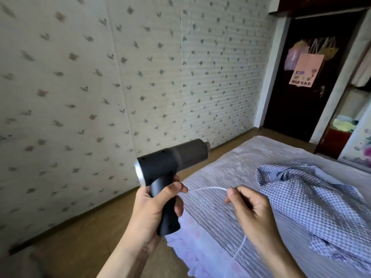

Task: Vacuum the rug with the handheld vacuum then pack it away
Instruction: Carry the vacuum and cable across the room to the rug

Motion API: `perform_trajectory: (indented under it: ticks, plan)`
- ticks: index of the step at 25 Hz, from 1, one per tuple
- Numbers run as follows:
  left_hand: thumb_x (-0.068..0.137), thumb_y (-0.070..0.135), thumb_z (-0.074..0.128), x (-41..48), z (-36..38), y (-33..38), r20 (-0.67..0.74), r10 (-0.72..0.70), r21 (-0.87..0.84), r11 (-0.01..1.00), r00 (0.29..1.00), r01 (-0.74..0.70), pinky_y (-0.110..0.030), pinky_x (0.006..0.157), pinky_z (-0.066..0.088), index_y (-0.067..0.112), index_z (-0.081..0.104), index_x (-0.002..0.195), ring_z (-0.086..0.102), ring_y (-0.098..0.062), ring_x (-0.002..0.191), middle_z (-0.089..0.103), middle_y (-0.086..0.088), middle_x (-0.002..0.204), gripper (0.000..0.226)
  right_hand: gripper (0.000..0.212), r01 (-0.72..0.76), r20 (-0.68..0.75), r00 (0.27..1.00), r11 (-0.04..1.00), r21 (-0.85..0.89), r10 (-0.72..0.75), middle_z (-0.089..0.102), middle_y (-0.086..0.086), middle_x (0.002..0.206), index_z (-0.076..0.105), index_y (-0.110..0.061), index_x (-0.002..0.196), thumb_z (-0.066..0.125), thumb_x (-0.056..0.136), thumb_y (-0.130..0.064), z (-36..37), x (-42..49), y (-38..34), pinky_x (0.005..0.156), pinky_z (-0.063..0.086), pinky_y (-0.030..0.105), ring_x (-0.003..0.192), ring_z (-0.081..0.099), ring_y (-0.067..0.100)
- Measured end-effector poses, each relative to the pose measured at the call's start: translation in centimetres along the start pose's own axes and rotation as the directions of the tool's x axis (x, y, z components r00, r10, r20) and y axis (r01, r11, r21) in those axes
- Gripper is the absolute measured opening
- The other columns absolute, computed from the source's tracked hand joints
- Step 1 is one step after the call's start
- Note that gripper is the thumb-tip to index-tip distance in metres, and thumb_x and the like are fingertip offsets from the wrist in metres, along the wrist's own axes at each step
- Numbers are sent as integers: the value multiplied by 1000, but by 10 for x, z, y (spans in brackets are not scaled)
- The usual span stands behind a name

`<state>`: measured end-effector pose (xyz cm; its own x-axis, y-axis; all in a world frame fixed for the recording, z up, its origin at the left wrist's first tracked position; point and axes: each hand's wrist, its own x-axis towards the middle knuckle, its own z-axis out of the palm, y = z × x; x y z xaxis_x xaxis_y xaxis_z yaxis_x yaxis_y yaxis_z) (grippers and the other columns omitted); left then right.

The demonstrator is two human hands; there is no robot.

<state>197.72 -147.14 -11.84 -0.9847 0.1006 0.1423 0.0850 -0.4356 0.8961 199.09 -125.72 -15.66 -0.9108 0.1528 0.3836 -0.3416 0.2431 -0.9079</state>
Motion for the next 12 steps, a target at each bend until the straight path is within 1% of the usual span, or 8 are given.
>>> perform_trajectory:
  ticks: [3,7,9,12]
  plan:
    - [63,22,78,50,-34,7,2,-11,-10,1000,1000,11,-26,45,38,7,66,89,45,-20,40,66,-15,78,32,30,25,7,1000,1000,-5,-25,30,-8,46,62,-13,70,55,97,-23,38,52,7,43,22,20,42,25,9]
    - [70,14,73,137,-105,36,16,-1,-18,1000,1000,2,-25,43,38,7,64,88,44,-19,38,66,-15,77,21,30,52,-31,998,999,-11,-52,31,-10,46,62,-11,69,56,97,-22,128,133,18,45,23,20,43,26,7]
    - [71,14,71,182,-141,55,23,-7,-16,1000,1000,7,-25,42,38,6,63,89,44,-19,37,66,-14,76,21,31,73,-40,997,997,0,-73,29,-10,47,62,-13,70,55,98,-21,172,171,19,45,23,21,44,25,8]
    - [73,13,69,236,-178,76,26,-8,7,1000,1000,8,-24,43,39,5,61,91,45,-19,38,68,-13,77,21,33,71,-45,996,997,-9,-71,28,-8,48,62,-14,69,56,99,-27,219,222,21,45,22,25,45,25,11]
